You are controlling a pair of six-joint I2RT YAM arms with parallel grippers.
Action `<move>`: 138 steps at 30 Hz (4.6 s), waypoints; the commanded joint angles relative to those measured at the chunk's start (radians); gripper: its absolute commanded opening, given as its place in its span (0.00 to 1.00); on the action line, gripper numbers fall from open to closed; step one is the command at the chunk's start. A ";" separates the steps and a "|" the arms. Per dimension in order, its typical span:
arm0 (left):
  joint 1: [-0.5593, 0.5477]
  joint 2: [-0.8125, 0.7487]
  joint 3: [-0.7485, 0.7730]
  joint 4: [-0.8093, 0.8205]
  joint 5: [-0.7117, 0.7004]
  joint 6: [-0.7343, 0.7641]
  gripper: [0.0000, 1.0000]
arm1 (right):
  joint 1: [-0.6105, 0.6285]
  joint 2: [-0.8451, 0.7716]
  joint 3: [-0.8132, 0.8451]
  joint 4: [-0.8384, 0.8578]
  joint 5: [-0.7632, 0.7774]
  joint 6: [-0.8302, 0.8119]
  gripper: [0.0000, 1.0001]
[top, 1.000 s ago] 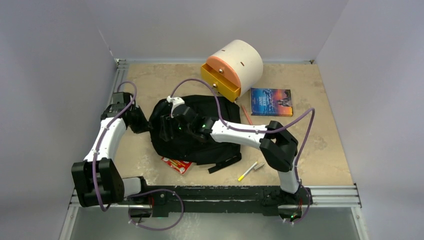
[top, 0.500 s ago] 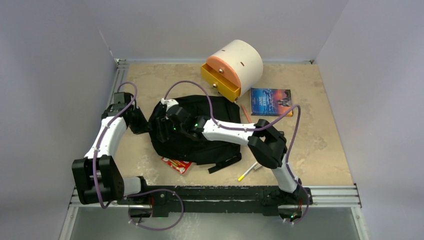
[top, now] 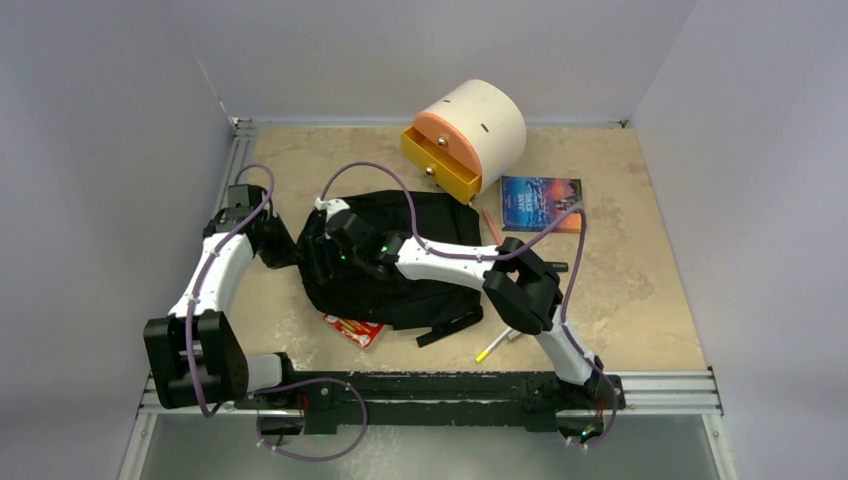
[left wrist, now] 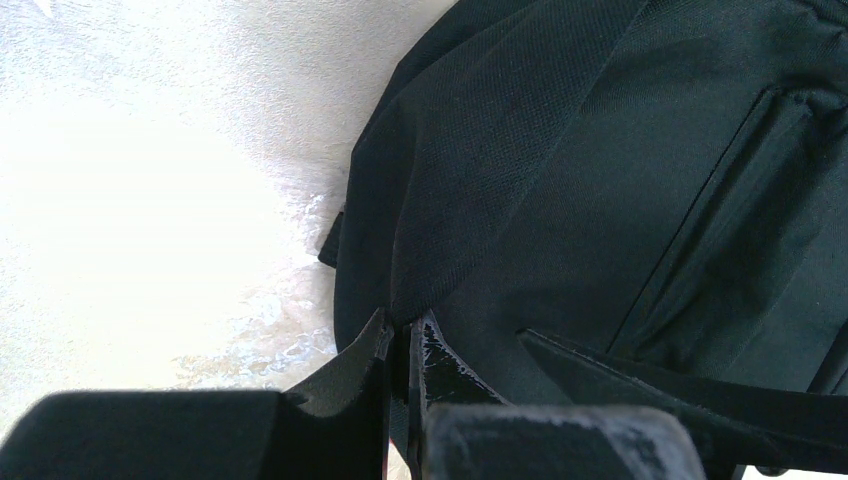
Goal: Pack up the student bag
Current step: Adjust the student bag at the center of the board.
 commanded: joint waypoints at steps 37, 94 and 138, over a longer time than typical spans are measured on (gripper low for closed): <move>0.002 -0.018 0.022 0.004 -0.010 -0.016 0.00 | -0.170 -0.654 -0.669 0.097 0.384 0.270 0.00; -0.024 0.034 0.211 0.189 0.466 0.027 0.00 | -0.105 -1.175 -1.142 0.509 -0.432 -0.686 0.58; -0.106 0.027 0.229 0.198 0.470 0.016 0.00 | -0.078 -0.558 -0.998 0.811 -0.412 -0.818 0.48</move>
